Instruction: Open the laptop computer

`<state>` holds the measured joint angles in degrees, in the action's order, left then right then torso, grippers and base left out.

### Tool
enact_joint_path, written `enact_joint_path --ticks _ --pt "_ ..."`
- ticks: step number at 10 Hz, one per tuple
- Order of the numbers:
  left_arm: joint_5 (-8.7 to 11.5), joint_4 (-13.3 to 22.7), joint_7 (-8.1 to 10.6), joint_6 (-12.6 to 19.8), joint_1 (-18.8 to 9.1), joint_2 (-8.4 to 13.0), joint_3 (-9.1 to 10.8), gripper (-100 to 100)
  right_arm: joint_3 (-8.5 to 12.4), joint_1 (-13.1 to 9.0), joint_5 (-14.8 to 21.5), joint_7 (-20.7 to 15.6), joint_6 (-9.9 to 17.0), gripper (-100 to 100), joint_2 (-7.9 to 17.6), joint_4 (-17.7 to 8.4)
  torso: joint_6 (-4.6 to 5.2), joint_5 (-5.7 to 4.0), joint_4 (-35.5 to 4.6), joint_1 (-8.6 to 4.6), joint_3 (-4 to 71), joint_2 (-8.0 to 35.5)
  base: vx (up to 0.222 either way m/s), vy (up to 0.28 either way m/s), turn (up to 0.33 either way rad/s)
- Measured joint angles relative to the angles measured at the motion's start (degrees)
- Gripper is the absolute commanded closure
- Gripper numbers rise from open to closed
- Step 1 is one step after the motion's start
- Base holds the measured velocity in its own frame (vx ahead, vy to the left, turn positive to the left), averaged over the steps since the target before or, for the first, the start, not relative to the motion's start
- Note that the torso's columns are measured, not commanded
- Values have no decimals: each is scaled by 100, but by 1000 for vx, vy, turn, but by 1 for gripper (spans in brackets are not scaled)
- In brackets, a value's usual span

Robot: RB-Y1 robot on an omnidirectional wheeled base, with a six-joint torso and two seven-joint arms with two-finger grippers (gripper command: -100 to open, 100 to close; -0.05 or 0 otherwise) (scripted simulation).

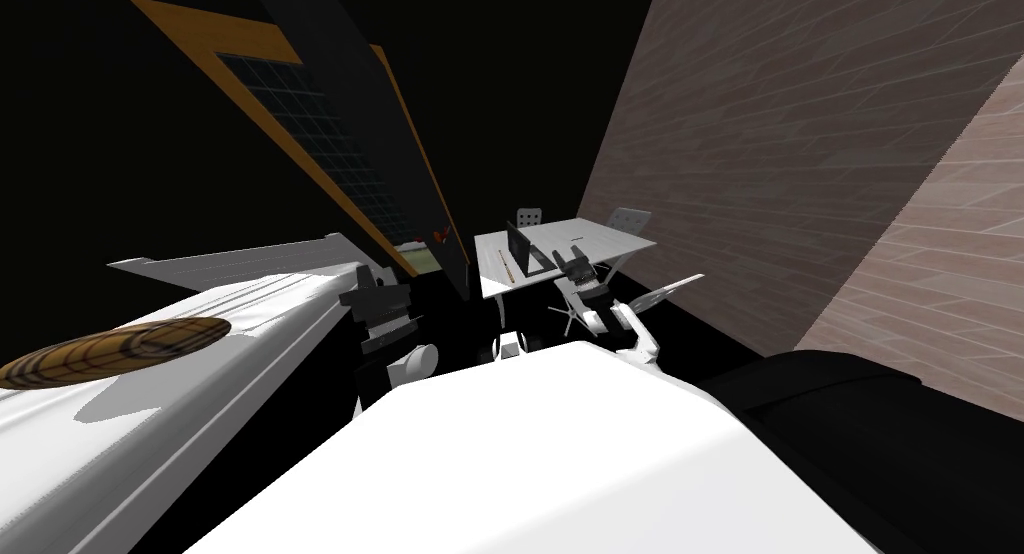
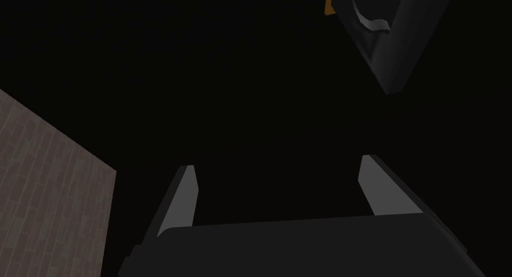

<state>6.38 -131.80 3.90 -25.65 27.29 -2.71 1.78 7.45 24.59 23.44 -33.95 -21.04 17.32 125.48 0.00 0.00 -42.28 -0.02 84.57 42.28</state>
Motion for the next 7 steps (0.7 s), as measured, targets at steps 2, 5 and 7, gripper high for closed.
enact_joint_path --ticks 2,5,7 --pt "0 0 0 0 0 0 0 0 74 -21 301 -319 5 -100 127 -64 0 3 0 11 1 -3 34 74 -2" --pt "0 0 0 0 0 0 0 0 162 -33 593 -736 28 -100 275 -108 0 -2 -1 -6 -2 3 26 53 0" --pt "0 0 0 0 0 0 0 0 215 -42 797 -1010 22 -100 367 -163 0 -1 -1 -2 -2 3 19 50 -1"
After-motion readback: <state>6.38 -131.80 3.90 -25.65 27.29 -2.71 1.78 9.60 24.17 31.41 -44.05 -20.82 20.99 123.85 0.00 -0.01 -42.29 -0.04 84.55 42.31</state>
